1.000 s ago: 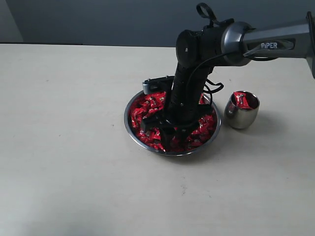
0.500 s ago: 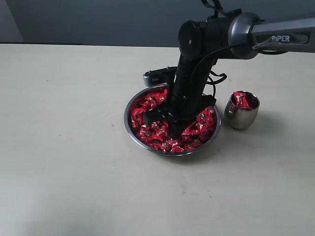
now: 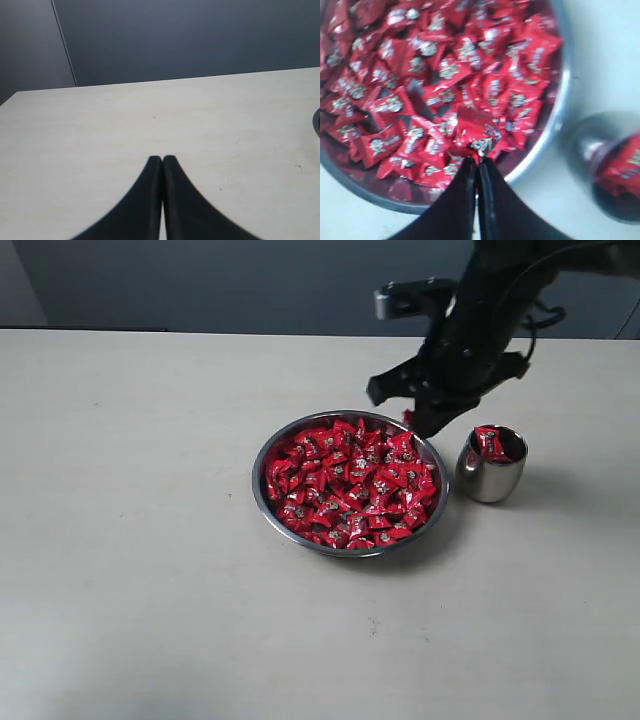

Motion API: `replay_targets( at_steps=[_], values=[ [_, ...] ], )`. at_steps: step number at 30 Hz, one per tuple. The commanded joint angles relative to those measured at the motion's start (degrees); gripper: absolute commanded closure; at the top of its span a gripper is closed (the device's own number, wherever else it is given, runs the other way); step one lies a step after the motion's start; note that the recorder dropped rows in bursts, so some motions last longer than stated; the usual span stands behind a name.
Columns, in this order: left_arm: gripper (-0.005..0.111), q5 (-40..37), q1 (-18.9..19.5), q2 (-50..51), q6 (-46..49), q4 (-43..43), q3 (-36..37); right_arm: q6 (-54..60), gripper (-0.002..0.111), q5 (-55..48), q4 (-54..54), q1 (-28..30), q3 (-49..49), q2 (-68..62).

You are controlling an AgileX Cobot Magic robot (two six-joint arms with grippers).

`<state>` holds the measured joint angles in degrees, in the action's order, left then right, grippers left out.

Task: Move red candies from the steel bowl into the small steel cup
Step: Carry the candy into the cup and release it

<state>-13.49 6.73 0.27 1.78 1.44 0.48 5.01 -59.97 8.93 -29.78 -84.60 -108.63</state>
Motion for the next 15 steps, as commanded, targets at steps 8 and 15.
replay_targets(
  at_steps=[8, 15],
  values=[
    [0.106, 0.24, 0.12, -0.27, -0.1, 0.11, -0.48, 1.91, 0.108, -0.07, -0.76, 16.33, 4.41, 5.01],
    [0.106, 0.24, 0.12, -0.27, -0.1, 0.11, -0.48, 6.57, 0.108, 4.95, 3.45, 17.77, 10.48, 5.26]
  ],
)
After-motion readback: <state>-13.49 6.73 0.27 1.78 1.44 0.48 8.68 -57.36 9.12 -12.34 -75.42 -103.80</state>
